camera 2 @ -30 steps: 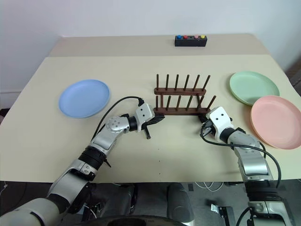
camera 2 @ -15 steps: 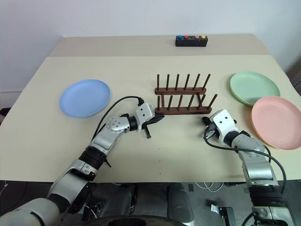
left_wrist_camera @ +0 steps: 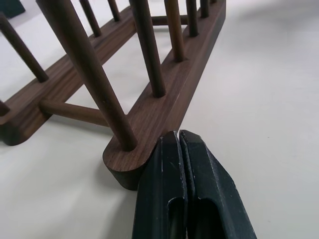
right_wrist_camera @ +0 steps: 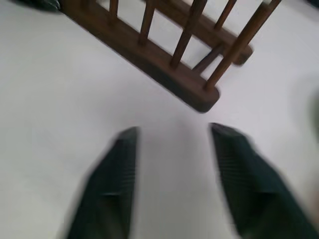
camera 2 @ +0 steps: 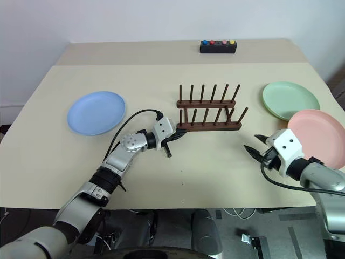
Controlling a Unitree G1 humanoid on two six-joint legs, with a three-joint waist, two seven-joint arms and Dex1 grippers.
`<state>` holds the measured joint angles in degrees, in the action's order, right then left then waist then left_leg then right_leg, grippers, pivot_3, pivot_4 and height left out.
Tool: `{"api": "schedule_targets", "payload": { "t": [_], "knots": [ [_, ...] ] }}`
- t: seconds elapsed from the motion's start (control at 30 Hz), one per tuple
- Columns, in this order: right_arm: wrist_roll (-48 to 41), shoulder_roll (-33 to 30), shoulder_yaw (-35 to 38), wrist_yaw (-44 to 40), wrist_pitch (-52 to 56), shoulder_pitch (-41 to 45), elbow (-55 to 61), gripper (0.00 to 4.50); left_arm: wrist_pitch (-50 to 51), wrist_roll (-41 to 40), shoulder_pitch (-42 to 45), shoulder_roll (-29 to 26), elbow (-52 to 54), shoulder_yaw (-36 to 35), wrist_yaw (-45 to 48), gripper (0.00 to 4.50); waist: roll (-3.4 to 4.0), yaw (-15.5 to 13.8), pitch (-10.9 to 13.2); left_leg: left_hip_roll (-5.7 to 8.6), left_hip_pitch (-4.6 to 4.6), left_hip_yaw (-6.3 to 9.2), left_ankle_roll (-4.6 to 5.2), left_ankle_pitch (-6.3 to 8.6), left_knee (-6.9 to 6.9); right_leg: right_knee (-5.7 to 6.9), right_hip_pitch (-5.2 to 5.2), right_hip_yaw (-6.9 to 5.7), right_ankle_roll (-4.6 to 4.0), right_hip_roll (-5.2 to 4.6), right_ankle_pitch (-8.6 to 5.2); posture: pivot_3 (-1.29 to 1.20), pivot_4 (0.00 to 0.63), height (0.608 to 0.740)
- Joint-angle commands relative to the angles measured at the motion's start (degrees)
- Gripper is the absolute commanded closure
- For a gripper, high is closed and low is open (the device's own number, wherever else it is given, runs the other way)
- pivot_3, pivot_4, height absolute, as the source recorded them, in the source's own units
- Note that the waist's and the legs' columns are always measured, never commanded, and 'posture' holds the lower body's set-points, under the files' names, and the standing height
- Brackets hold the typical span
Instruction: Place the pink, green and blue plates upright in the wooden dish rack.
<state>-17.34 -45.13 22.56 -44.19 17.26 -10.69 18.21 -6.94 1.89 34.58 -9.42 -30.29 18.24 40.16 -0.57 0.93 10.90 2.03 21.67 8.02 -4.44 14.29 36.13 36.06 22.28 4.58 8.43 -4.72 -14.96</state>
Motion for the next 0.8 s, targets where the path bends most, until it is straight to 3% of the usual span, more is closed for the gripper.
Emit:
{"api": "schedule_targets", "payload": {
  "t": [0.03,0.3,0.53,0.63,0.8],
  "knots": [
    [0.89,-1.54,3.34,1.06,0.04,-0.02,2.04,0.18,0.86,-0.09,0.49,-0.89,-2.24,-2.40,-1.18,4.50,-0.01,0.01,0.01,0.00,0.00,0.00,0.00,0.00,0.00,0.00,0.00,0.00,0.00,0.00,0.00,0.00,0.150,0.740],
    [3.71,-4.35,8.73,1.44,0.67,-2.48,-2.61,0.08,1.83,-2.31,-2.07,-1.45,1.88,-1.94,3.65,4.50,-0.02,0.02,0.01,0.00,0.05,-0.02,0.00,0.00,-0.02,-0.03,0.04,0.00,0.00,-0.01,0.00,0.00,0.150,0.740],
    [5.42,-4.71,10.75,4.34,6.62,-2.32,-6.77,0.08,8.41,-9.72,-10.75,-4.76,19.24,0.37,15.47,4.50,0.02,-0.11,0.00,0.00,0.10,-0.03,0.01,0.01,-0.08,-0.04,0.08,0.02,-0.03,-0.02,-0.02,0.00,0.150,0.740],
    [6.25,-4.05,9.31,5.75,8.73,-2.32,-8.02,0.89,10.93,-11.12,-12.67,-6.41,23.83,1.01,18.38,4.50,0.02,-0.22,0.00,0.00,0.16,-0.02,0.01,0.01,0.00,-0.04,0.11,0.02,-0.11,-0.02,-0.05,0.00,0.150,0.740],
    [7.89,-3.37,7.12,7.48,9.60,-2.38,-9.22,3.40,12.67,-11.28,-12.45,-6.88,25.11,0.76,18.52,4.50,0.01,-0.22,0.00,0.00,0.21,-0.02,0.01,0.01,0.03,-0.04,0.13,0.01,-0.21,-0.02,-0.11,0.00,0.150,0.740]
  ]
}}
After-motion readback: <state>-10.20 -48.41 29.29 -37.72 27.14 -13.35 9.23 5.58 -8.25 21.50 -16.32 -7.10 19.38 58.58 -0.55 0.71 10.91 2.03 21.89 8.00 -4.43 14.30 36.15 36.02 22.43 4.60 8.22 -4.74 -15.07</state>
